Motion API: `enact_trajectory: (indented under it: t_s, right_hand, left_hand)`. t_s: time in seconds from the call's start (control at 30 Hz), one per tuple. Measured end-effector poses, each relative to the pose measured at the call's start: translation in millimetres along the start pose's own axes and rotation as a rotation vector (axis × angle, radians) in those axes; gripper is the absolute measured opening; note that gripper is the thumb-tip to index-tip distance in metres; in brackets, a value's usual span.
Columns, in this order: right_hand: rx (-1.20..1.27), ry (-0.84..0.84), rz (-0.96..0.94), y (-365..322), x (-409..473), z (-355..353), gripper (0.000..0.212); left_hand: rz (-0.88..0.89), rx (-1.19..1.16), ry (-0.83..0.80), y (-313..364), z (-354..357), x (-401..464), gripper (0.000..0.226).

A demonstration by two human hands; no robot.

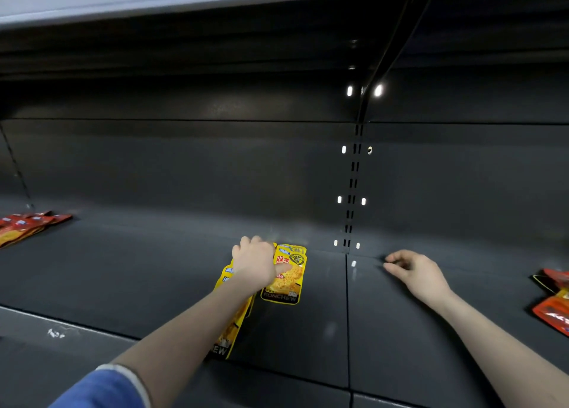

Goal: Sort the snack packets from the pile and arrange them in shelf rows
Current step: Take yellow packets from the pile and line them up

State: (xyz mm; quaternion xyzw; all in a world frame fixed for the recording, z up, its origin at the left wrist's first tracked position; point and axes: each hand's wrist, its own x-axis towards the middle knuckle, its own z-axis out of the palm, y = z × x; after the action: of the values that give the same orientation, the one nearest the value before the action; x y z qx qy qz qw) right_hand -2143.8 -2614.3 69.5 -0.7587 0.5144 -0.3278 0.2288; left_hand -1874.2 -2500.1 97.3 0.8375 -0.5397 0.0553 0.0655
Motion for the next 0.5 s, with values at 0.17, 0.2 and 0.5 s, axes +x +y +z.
enact_trajectory:
  t_s: [0.17, 0.2, 0.5]
  right_hand:
    - [-0.142, 0.009, -0.034, -1.1, -0.5, 3.5, 0.009]
    - [-0.162, 0.005, -0.037, -2.1, -1.2, 3.6, 0.010]
    - [-0.241, 0.005, -0.061, -4.3, -3.3, 4.1, 0.014]
  left_hand:
    - [0.012, -0.006, 0.000, -0.5, 2.2, 1.1, 0.058]
    - [0.014, 0.001, -0.003, -0.6, 2.3, 1.0, 0.059]
    - [0.017, 0.017, 0.012, 1.6, 1.3, -1.2, 0.056]
